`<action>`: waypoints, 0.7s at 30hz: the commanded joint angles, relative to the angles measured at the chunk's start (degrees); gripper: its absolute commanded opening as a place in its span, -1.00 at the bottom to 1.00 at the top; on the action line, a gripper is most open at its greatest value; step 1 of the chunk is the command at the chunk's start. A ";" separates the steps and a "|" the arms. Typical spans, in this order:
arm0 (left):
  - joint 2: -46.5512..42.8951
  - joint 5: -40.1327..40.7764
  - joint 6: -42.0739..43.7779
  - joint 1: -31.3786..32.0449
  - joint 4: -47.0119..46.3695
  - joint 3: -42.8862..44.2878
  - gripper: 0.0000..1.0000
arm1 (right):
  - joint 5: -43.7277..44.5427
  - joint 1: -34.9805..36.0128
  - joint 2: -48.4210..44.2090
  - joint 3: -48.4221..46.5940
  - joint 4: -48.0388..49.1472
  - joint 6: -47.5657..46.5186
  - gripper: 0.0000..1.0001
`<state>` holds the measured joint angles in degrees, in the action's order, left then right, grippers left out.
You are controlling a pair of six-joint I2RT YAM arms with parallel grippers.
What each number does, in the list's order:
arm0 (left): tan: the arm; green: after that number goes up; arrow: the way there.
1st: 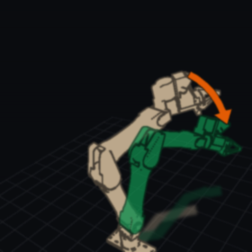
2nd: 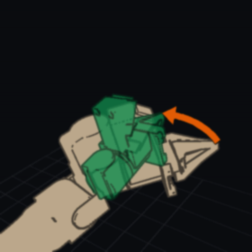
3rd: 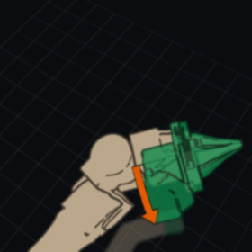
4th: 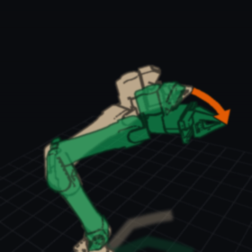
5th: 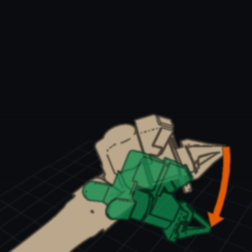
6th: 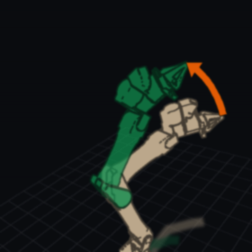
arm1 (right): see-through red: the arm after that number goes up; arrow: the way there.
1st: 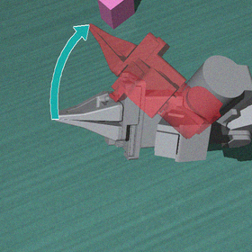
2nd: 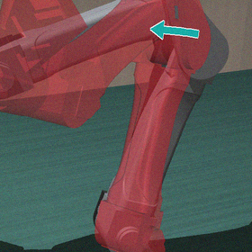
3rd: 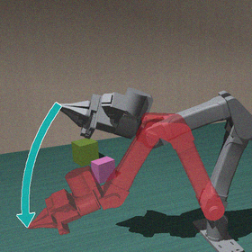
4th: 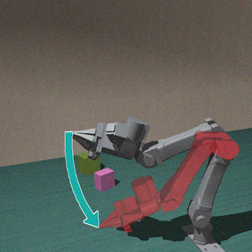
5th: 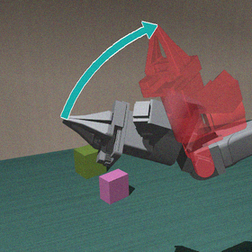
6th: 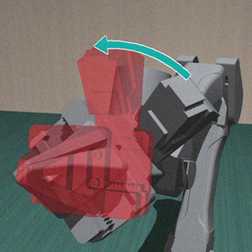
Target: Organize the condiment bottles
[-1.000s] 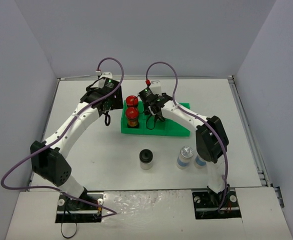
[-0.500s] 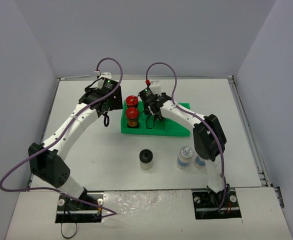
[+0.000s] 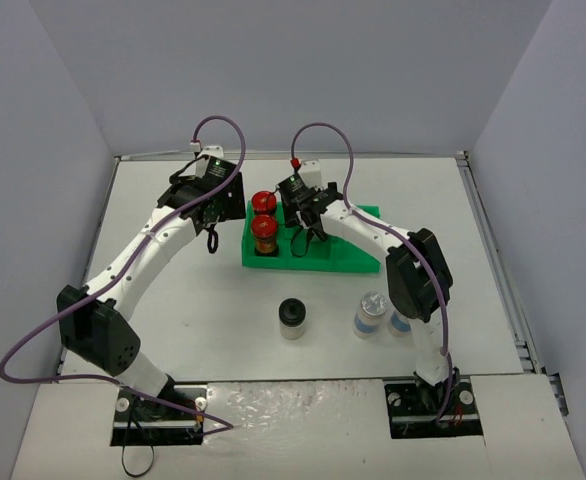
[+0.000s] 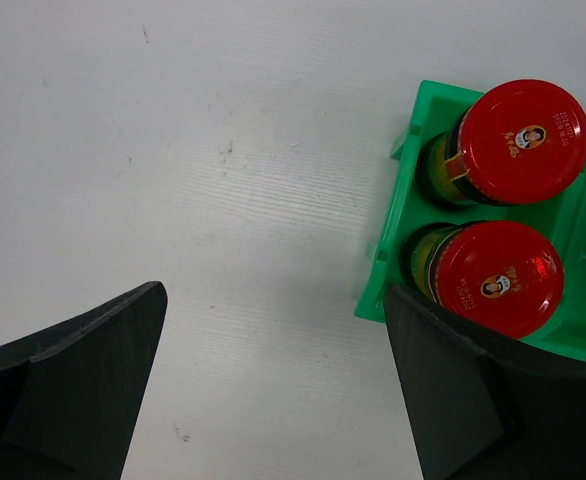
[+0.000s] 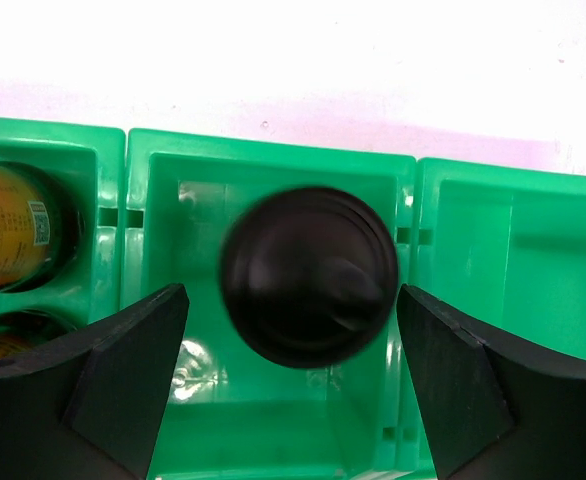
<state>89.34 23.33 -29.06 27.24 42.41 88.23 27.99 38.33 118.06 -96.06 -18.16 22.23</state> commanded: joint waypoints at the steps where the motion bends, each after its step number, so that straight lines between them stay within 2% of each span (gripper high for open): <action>1: -2.59 0.04 0.58 -0.35 -1.28 0.63 0.76 | 2.86 0.17 -3.47 -2.29 1.45 -0.17 0.89; 7: -2.70 -0.04 0.49 -0.35 -1.37 0.23 0.76 | 4.30 0.98 -5.87 -2.45 -0.37 0.28 0.93; 13: -3.01 0.47 0.12 -0.35 -1.44 0.04 0.76 | 6.17 2.31 -14.35 -0.66 -4.92 2.00 0.96; 21: -3.20 1.90 -1.26 -0.52 -1.11 -0.17 0.76 | -4.63 8.34 -26.04 11.18 -7.51 5.11 0.96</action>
<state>89.34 23.04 -29.19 27.24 42.35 86.63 28.05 42.82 97.53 -90.58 -23.83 24.63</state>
